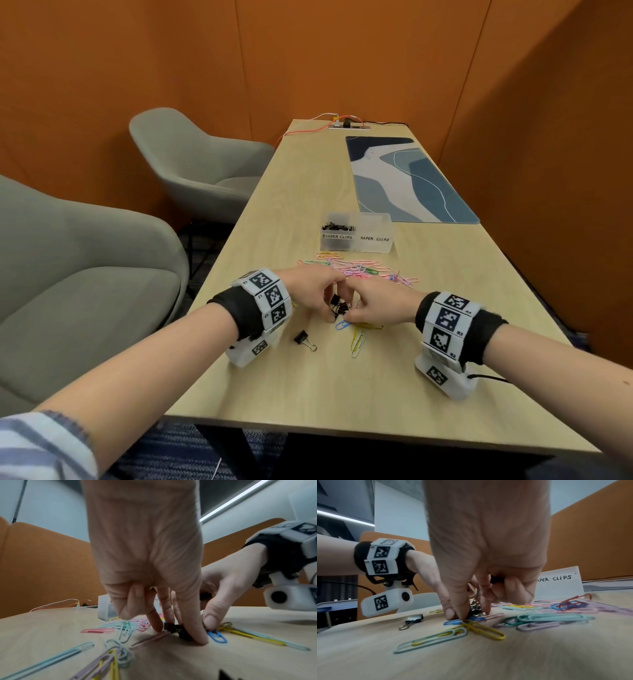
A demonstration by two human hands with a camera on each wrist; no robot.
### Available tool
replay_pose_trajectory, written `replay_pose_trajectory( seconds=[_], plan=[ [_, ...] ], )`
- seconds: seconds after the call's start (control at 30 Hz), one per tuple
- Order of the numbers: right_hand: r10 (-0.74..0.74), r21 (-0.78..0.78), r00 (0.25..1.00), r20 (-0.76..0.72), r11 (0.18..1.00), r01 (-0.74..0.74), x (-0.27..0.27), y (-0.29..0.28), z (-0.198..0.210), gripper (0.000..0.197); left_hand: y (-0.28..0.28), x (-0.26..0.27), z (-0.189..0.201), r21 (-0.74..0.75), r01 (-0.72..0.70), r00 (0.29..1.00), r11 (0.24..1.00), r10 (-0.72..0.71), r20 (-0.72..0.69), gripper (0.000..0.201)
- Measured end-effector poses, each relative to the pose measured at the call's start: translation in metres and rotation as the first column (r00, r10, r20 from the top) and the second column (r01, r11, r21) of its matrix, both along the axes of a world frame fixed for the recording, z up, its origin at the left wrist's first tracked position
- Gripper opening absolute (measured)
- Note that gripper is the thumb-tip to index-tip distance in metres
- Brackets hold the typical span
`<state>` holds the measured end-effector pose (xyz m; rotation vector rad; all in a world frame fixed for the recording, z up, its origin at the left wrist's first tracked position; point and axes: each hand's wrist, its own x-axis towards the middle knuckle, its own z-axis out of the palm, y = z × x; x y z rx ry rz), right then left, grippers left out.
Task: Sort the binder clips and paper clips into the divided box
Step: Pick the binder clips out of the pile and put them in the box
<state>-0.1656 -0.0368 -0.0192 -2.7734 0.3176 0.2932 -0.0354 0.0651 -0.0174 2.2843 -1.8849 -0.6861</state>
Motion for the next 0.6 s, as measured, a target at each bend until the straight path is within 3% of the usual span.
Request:
replay_pose_trajectory(
  seconds=[0.13, 0.23, 0.43, 0.6],
  plan=[
    [0.02, -0.009, 1.0, 0.012, 1.0, -0.019, 0.004, 0.003, 0.0, 0.044, -0.002, 0.0, -0.001, -0.007, -0.016, 1.0, 1.0, 0.016, -0.011, 0.04],
    [0.056, -0.047, 0.998, 0.021, 0.997, -0.055, 0.009, 0.004, -0.001, 0.039, -0.003, 0.001, -0.001, -0.013, -0.012, 1.0, 1.0, 0.012, 0.026, 0.038],
    [-0.046, -0.142, 0.999, -0.02, 0.989, 0.043, 0.01, -0.006, -0.003, 0.039, -0.006, 0.003, -0.004, -0.025, -0.025, 0.991, 0.999, 0.028, 0.132, 0.02],
    [-0.055, -0.09, 0.996, -0.067, 0.995, 0.049, 0.008, -0.013, -0.001, 0.033, -0.009, 0.001, -0.005, -0.024, -0.042, 0.988, 0.999, 0.045, 0.15, 0.035]
  ],
)
